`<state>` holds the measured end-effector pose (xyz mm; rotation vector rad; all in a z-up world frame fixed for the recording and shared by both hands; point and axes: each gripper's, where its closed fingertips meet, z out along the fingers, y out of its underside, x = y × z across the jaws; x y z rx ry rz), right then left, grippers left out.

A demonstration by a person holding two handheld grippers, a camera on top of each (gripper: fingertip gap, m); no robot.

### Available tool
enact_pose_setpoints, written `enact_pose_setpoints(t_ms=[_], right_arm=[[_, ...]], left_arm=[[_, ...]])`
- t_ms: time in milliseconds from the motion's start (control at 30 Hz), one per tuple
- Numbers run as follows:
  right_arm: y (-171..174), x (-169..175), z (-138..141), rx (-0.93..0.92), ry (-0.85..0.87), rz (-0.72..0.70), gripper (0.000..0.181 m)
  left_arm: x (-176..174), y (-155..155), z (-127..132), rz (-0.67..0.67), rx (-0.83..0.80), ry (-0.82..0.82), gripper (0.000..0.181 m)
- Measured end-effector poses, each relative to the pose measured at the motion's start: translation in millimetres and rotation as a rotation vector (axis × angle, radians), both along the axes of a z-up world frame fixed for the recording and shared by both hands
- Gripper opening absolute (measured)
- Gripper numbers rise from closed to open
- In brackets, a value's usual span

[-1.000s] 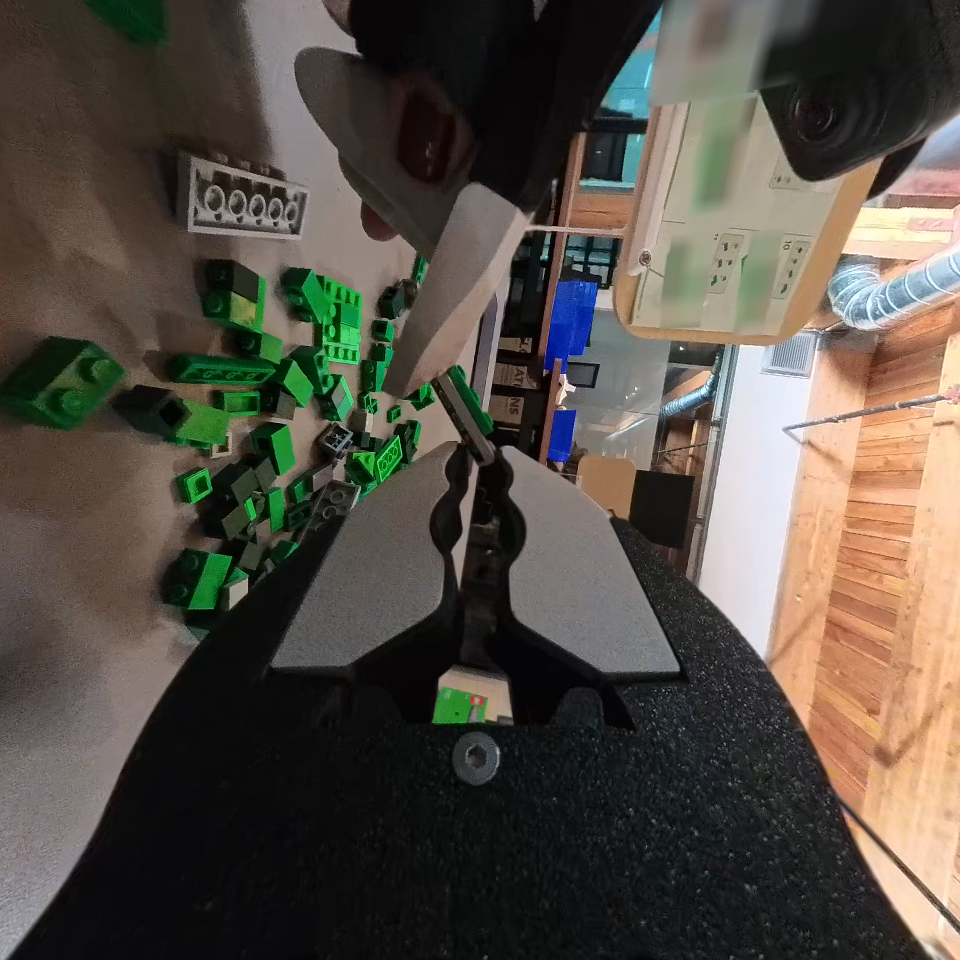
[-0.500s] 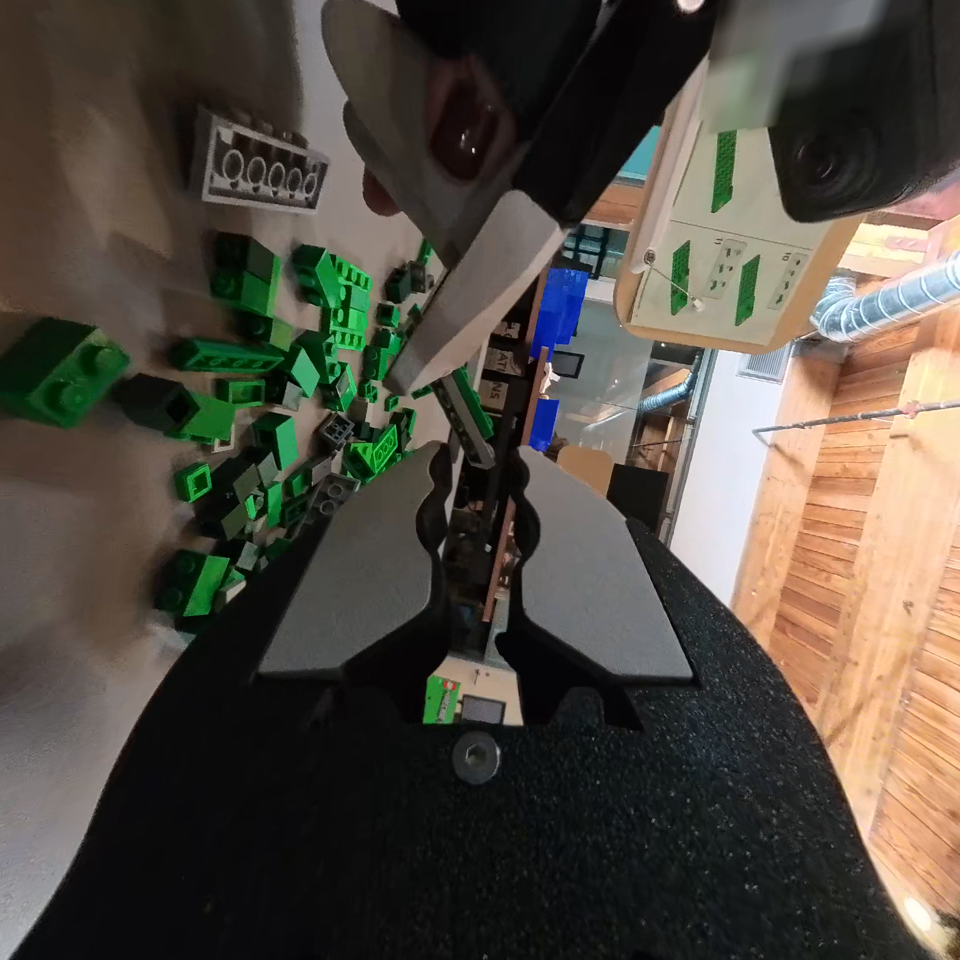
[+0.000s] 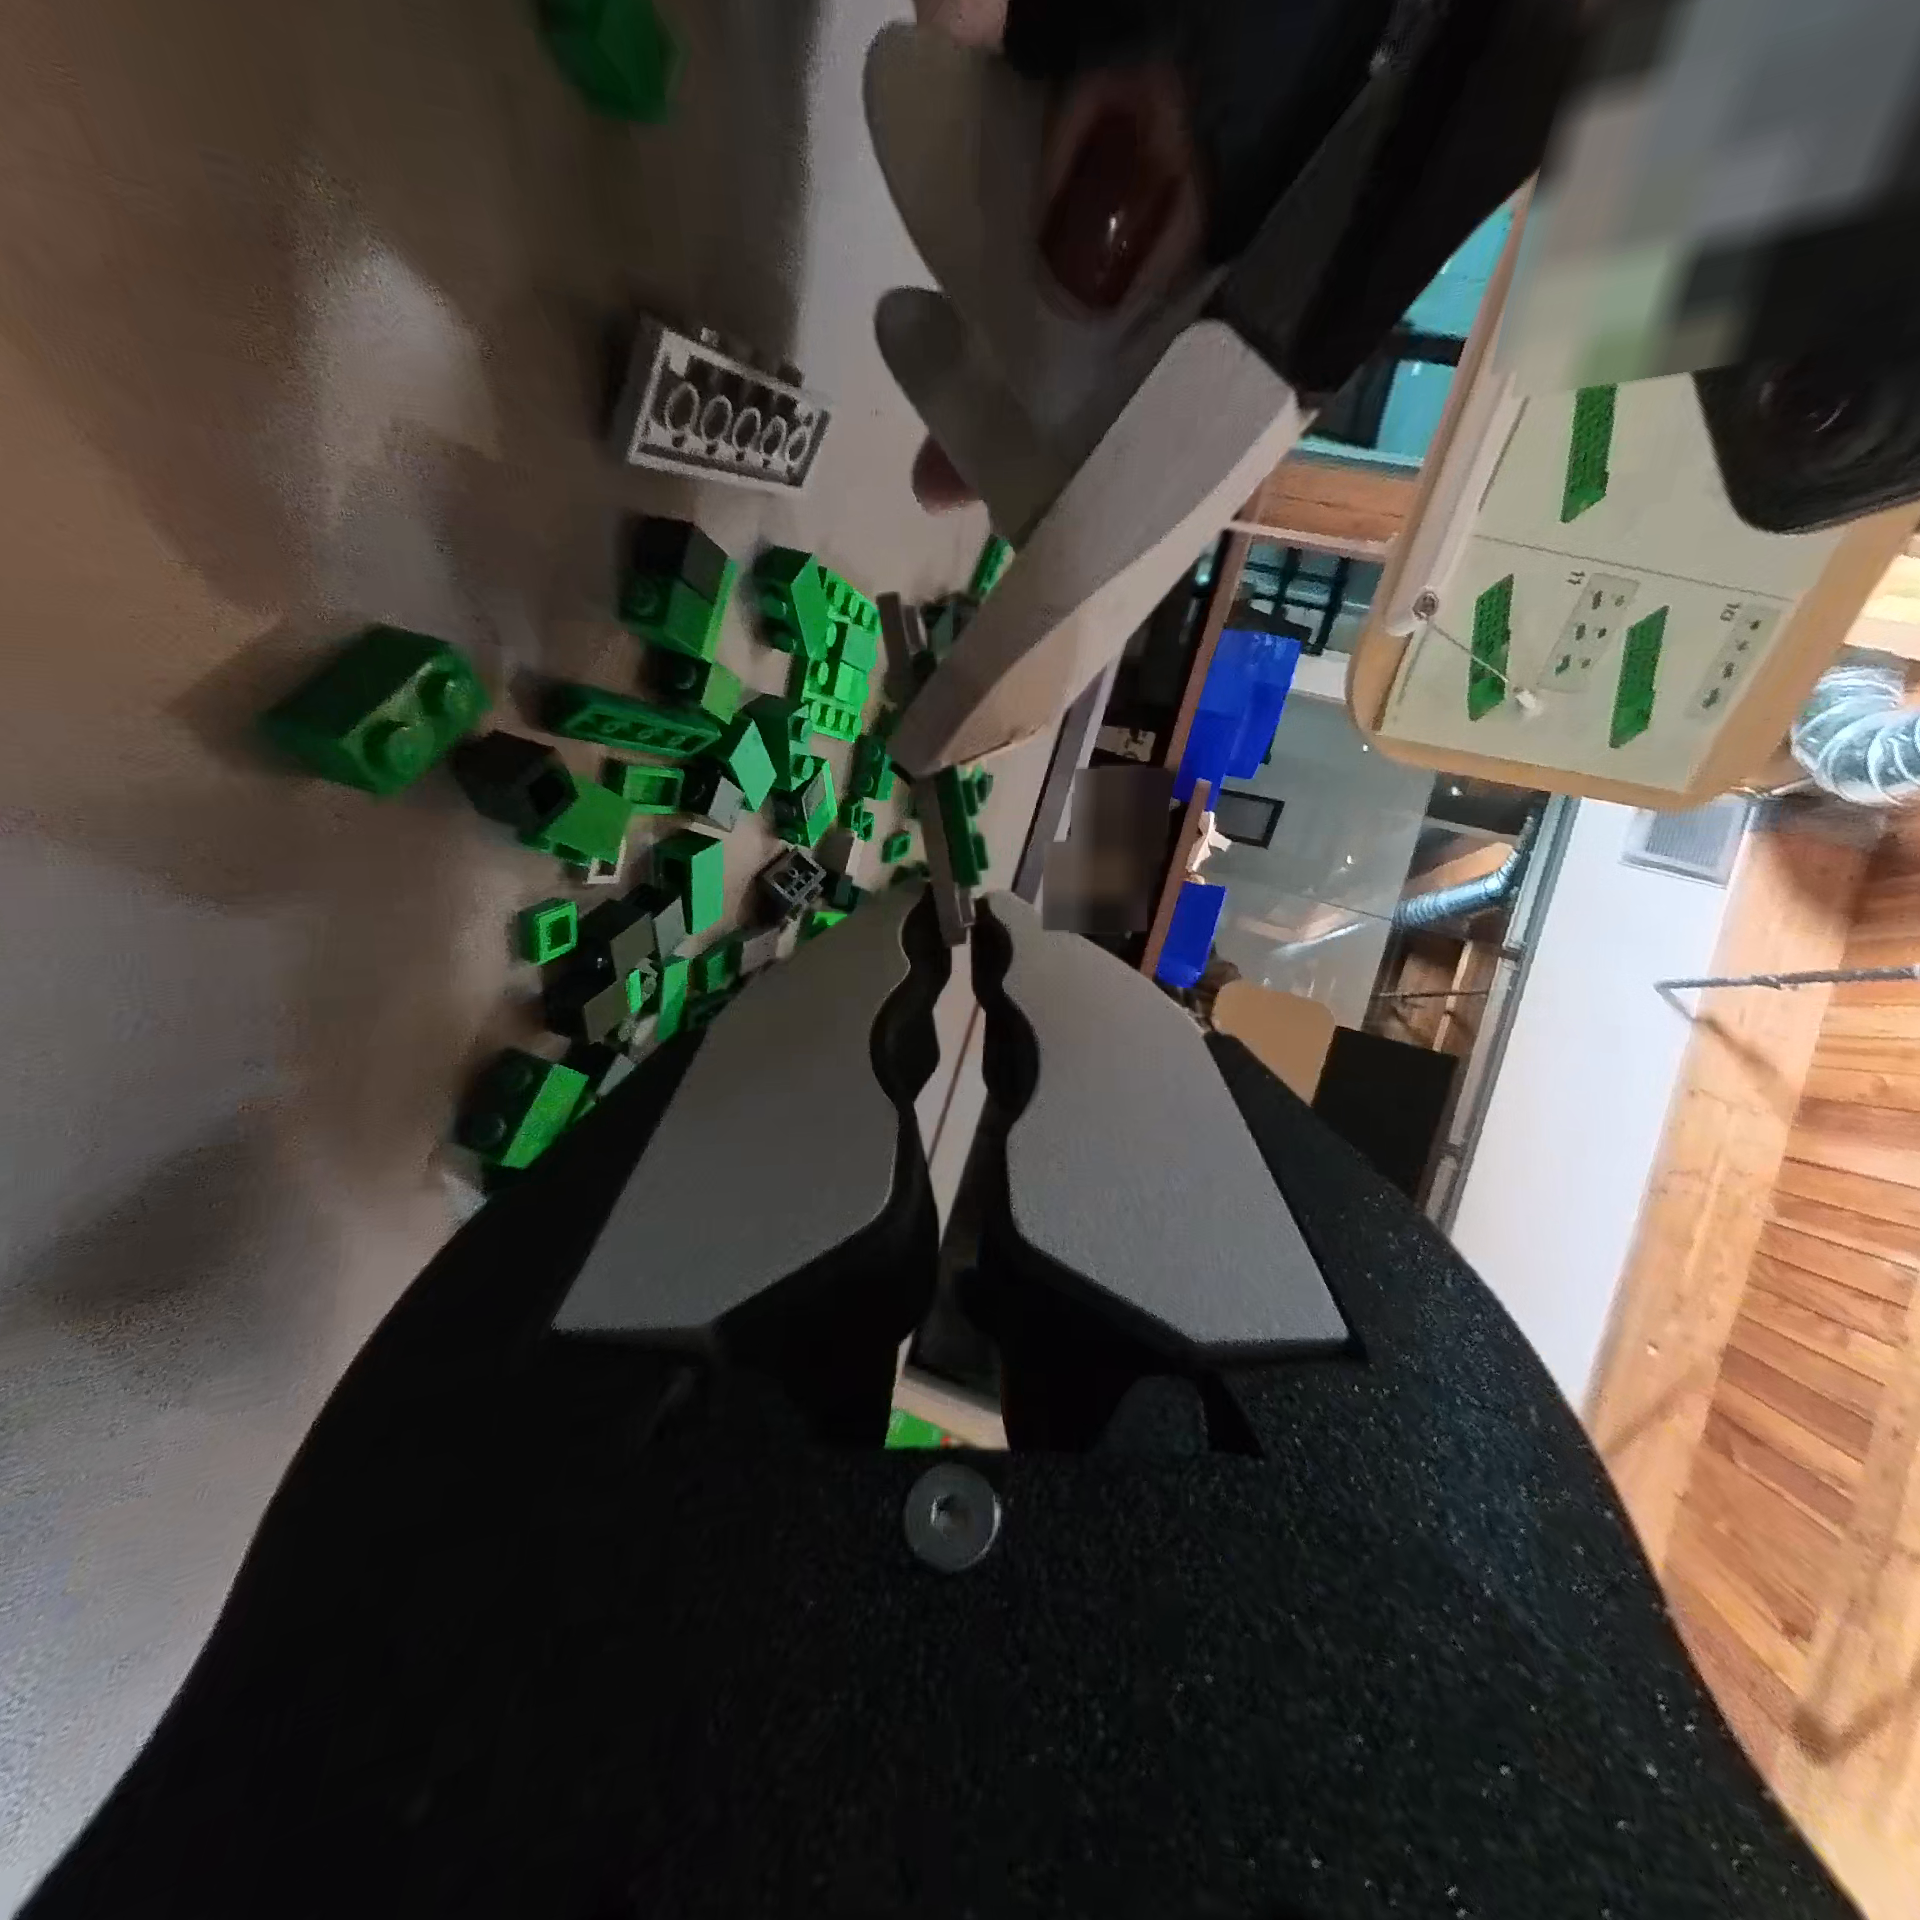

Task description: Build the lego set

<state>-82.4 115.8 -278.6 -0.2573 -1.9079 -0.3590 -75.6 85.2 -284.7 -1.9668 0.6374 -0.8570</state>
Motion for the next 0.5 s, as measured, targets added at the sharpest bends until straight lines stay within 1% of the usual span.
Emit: enact_pose_setpoints(t_ms=[100,233,267,300,400,500], right_arm=[[-4.9,1.9,-5.0,-0.003,-0.039,0.02,0.004],[-8.9,2.1,-6.8,0.033,-0.055,0.042,0.004],[-10.6,1.9,-4.2,0.051,-0.041,0.061,0.004],[-12.4,1.6,-0.1,0.063,-0.017,0.082,0.004],[-15.5,0.8,13.0,0.084,0.068,0.133,0.004],[-17.7,0.9,15.8,0.133,0.116,0.182,0.004]], left_arm=[[4.3,-2.3,-3.6,-0.033,0.074,0.105,0.022],[4.9,-3.9,-9.4,-0.045,0.114,0.225,0.02],[4.5,-5.2,-8.4,-0.047,0.104,0.213,0.019],[4.5,-6.9,-5.1,-0.054,0.087,0.168,0.019],[4.5,-10.3,10.6,-0.068,0.051,-0.01,0.018],[5.4,-12.2,13.8,-0.078,0.006,-0.097,0.018]])
